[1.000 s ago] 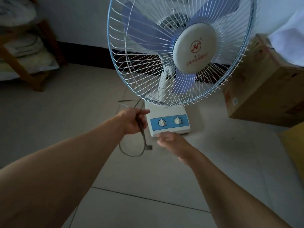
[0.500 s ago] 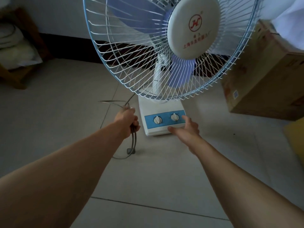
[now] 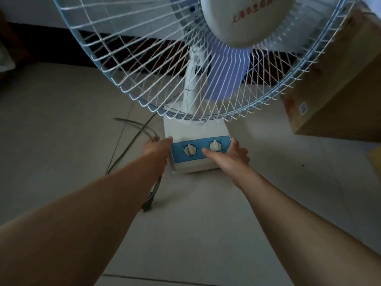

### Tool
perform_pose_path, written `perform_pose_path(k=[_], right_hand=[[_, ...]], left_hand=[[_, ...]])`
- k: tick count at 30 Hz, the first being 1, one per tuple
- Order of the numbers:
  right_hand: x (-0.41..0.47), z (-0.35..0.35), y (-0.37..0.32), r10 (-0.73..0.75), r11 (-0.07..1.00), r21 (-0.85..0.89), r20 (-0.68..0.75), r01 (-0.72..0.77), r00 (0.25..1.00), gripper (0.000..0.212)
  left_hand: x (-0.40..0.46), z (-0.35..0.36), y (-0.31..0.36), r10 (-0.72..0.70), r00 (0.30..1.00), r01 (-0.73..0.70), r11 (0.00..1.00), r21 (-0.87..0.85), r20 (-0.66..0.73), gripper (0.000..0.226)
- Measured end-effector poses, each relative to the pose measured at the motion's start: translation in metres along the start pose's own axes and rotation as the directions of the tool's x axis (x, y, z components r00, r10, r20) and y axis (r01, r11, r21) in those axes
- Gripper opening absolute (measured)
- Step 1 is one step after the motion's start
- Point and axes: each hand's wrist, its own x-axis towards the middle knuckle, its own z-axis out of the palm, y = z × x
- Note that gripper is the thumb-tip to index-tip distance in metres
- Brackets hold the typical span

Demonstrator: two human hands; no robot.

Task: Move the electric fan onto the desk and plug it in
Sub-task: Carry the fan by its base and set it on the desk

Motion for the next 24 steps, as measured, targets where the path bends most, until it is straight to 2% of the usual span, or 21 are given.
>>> perform_pose_path(k=[4,8,13,18,21,24], right_hand=[[0.004,0.005,-0.006,0.067,0.998,-0.011,0.001,-0.067,0.998,0.112],[0.023,0.0,-0.018,0.143,0.99,0.004,-0.039,-0.143,0.989,0.107],[0.041,0.01,-0.025,0.122,0.993,0.013,-0.13,-0.121,0.984,0.102],[0.045,0.014,-0.026,0.153,0.988,0.063,-0.186,-0.143,0.971,0.105],[0.04,0.012,-0.025,0.145,0.989,0.063,-0.168,-0.136,0.975,0.104],[0.032,0.013,-0.022,0.163,0.984,0.099,-0.149,-0.149,0.975,0.101]], left_hand=[[0.01,0.003,0.0,0.069,0.997,-0.064,0.991,0.117,-0.034,0.026],[0.022,0.003,0.003,0.115,0.991,-0.094,0.965,0.244,-0.074,0.046],[0.029,0.013,0.001,0.123,0.992,-0.105,0.942,0.319,-0.037,0.062],[0.028,0.019,0.0,0.111,0.988,-0.064,0.926,0.373,-0.107,0.078],[0.025,0.019,-0.001,0.09,0.99,-0.047,0.939,0.34,-0.112,0.08],[0.025,0.014,-0.001,0.08,0.993,-0.043,0.932,0.361,-0.089,0.071]])
